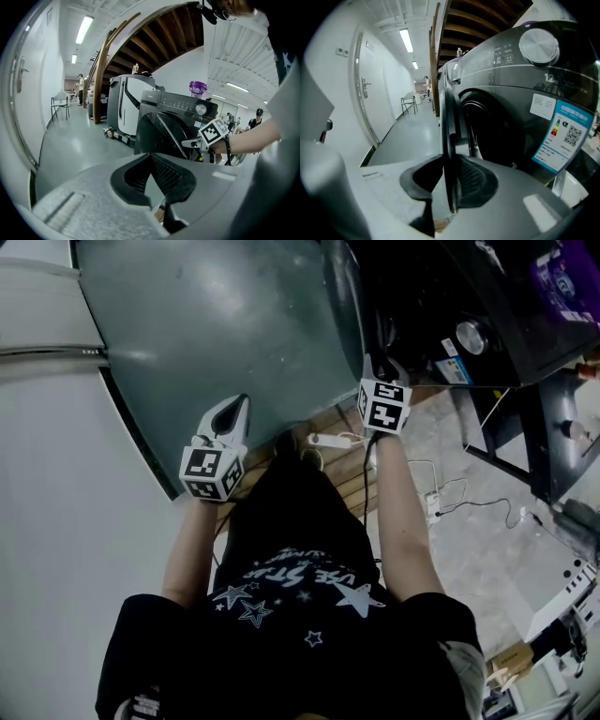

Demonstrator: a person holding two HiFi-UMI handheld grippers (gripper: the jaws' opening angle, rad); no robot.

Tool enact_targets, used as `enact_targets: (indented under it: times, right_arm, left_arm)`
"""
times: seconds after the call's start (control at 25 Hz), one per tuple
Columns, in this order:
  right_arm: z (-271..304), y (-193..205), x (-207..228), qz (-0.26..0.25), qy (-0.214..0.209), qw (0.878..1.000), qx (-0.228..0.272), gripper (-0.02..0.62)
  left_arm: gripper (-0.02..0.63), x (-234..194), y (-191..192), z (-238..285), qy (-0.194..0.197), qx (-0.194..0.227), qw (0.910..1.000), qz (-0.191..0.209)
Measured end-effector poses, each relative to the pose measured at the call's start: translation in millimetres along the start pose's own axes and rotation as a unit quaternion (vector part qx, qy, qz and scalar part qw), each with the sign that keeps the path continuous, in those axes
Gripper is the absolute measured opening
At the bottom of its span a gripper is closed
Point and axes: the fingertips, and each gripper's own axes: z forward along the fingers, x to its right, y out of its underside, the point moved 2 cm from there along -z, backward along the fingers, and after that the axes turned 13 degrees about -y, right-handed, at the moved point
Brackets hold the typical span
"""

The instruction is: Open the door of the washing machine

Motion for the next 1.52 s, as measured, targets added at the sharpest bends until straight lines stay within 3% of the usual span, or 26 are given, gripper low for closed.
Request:
enact_targets:
  times: [0.4,0.88,1.52]
  right_arm:
    - [11.7,1.9,-56.1,-0.004,-0.043,0.999,-0.001,0.101]
    - [41.8,-3.2,-127.1,0.034,-0.057,0.998,-0.016,0.120]
    - [109.8,-29.7,-227.3,0.089,-0.022,0.996,-0.005,0.127]
  left_arm:
    - [0.011,-41.0,3.8,-28.7,-0.052,0.010,0.9983,-0.023]
    - [0.011,-136.2,5.9,-50.6,-0.117,0.017,0.9915,-0.055]
    - [0.011,-248.4,9.4,-53.2,-0.149,0.016,0.9869,-0.061]
